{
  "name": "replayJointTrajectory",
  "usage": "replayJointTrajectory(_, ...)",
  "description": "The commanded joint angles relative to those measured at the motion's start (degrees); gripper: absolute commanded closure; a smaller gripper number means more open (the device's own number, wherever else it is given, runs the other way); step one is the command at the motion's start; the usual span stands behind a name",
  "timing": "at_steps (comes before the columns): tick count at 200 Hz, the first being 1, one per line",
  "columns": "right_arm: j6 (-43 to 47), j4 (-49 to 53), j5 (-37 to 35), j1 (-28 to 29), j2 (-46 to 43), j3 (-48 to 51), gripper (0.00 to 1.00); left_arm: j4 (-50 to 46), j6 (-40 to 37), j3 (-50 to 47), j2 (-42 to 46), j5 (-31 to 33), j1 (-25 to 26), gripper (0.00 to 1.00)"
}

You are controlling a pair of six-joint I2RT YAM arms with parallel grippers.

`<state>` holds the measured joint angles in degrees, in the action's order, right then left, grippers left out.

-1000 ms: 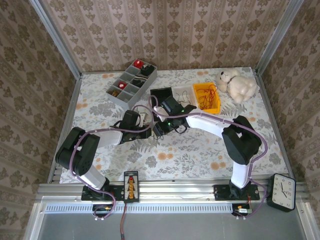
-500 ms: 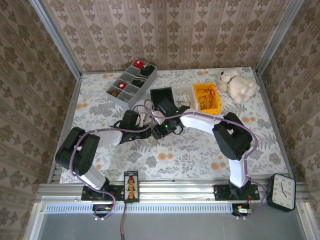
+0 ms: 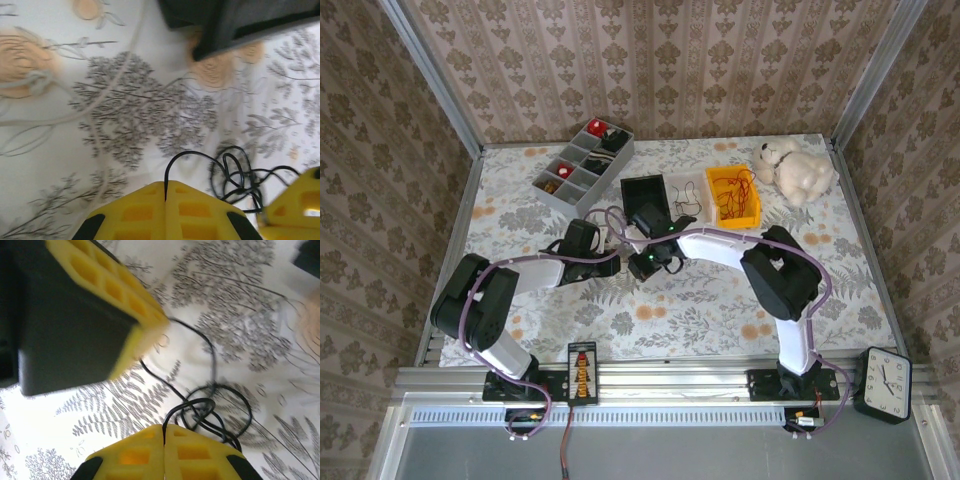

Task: Untangle the cables

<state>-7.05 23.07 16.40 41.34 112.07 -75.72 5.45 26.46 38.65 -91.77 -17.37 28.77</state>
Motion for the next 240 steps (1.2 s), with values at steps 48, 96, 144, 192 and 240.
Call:
replayJointTrajectory(48, -20.5, -12.1, -4.6, -15.4, -18.6, 18.7, 0.94, -3.8, 3.9, 0.4, 0.2, 10.4, -0.9, 1.00)
replayJointTrajectory(96, -29.5, -13.8, -12.9, -22.9, -26.6, 26.4, 0.94, -4.0, 4.1, 0.2, 0.6, 10.5, -1.2, 1.00)
replayJointTrajectory(144, -29.0, -17.5, -8.3, -25.1, -31.9, 28.4, 0.93, 0.4, 1.6, -1.6, 2.5, 6.2, -0.5, 1.00)
replayJointTrajectory(192, -25.0, -19.8, 9.3, -24.5, -35.5, 21.2, 0.92, 7.1, 0.0, -1.5, 6.0, -0.7, 1.7, 0.63)
replayJointTrajectory(240, -20.0, -13.6, 8.7, -25.0, -36.2, 10.1, 0.92, 9.5, 5.3, -2.1, 12.6, 8.2, 0.3, 0.34)
